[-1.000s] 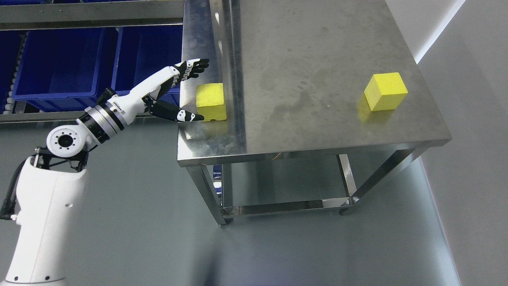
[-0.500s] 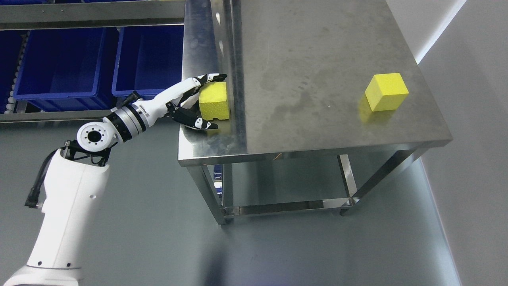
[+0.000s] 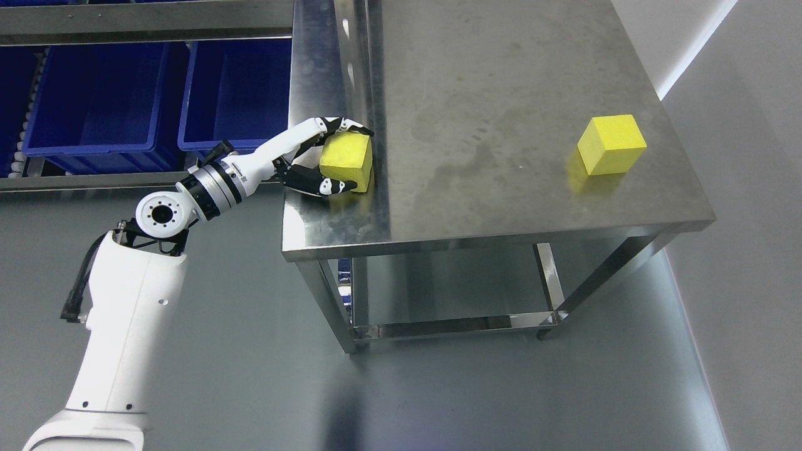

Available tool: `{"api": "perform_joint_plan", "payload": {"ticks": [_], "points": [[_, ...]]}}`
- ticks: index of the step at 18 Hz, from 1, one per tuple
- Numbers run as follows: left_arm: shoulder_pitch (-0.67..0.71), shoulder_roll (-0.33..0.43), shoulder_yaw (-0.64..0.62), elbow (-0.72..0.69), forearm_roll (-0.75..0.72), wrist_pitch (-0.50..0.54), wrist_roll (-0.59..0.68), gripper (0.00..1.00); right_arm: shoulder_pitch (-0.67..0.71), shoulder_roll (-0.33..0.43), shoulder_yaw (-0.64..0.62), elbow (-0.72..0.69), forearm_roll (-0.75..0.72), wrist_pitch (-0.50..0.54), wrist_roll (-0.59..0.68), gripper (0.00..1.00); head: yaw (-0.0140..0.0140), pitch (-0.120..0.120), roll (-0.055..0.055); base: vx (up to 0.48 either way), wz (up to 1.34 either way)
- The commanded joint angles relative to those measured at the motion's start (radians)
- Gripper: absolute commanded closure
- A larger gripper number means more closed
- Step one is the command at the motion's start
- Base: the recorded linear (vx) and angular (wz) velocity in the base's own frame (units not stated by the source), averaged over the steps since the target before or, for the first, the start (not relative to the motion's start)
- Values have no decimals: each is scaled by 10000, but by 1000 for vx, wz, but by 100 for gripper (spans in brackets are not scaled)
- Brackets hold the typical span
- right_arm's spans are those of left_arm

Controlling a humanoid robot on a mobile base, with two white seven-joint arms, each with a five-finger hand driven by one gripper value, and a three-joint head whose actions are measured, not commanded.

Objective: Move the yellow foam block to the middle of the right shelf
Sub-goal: 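Close the left hand around the yellow foam cube, then lift the cube with the left hand and raise it high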

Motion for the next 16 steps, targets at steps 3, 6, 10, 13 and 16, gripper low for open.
{"api": "perform_joint_plan", "payload": {"ticks": [3, 6, 10, 13, 16], "points": [[-150, -1836, 1896, 287, 384, -1066, 41, 65, 15, -175, 1, -175, 31, 7, -3, 0, 0, 0, 0, 0, -5], [-273, -1836, 3064, -372, 1561, -1252, 239, 64, 15, -175, 1, -175, 46, 7, -3, 0, 0, 0, 0, -5, 63], [-242, -1836, 3157, -589, 3638, -1573, 3391, 60, 15, -175, 1, -175, 31, 7, -3, 0, 0, 0, 0, -19, 228], [-89, -1836, 3203, -910, 3638, -1712, 5970, 60, 15, -175, 1, -175, 31, 7, -3, 0, 0, 0, 0, -25, 400], [79, -1836, 3601, -1232, 3638, -1682, 6545, 61, 15, -175, -14, -175, 46, 7, -3, 0, 0, 0, 0, -11, 595]]}}
